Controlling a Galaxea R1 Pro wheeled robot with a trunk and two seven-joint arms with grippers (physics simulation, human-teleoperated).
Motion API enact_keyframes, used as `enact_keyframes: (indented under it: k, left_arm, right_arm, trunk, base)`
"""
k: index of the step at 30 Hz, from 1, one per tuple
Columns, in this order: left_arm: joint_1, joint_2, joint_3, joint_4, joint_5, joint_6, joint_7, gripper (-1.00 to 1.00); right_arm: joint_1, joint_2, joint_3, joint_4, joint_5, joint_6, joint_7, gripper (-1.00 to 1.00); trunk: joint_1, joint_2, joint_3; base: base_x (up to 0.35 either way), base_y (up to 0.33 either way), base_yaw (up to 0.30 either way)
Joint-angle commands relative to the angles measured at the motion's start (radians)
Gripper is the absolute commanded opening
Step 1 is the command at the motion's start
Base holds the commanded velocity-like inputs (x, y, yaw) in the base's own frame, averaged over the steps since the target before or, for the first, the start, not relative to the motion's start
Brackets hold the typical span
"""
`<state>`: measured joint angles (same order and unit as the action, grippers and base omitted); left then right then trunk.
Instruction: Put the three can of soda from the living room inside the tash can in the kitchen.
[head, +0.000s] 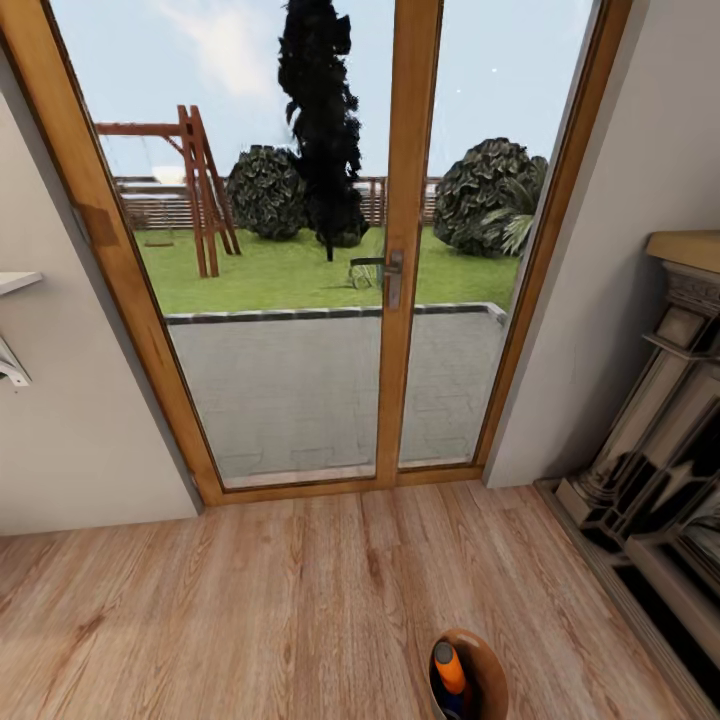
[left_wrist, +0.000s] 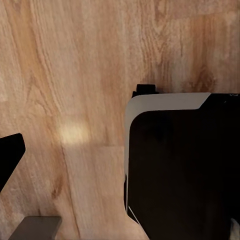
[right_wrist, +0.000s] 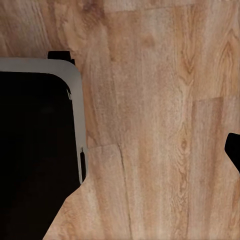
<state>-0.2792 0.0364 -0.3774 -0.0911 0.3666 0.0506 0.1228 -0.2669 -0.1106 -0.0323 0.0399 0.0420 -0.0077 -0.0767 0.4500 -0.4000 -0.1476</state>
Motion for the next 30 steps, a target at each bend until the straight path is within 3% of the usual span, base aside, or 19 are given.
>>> enact_keyframes:
  k: [1, 30]
  left_arm:
    - [0.0, 0.0, 0.0, 0.0, 0.0, 0.0, 0.0, 1.0]
    - [0.026, 0.0, 0.0, 0.001, 0.002, 0.002, 0.0, 1.0]
  right_arm:
    - [0.0, 0.0, 0.0, 0.0, -0.001, 0.0, 0.0, 1.0]
    - [0.0, 0.0, -0.002, 0.0, -0.008, 0.002, 0.007, 1.0]
  trunk:
    - [0.0, 0.0, 0.0]
    - [0.0, 0.0, 0.0]
  base:
    - [0.0, 0.0, 0.0]
    - [0.0, 0.0, 0.0]
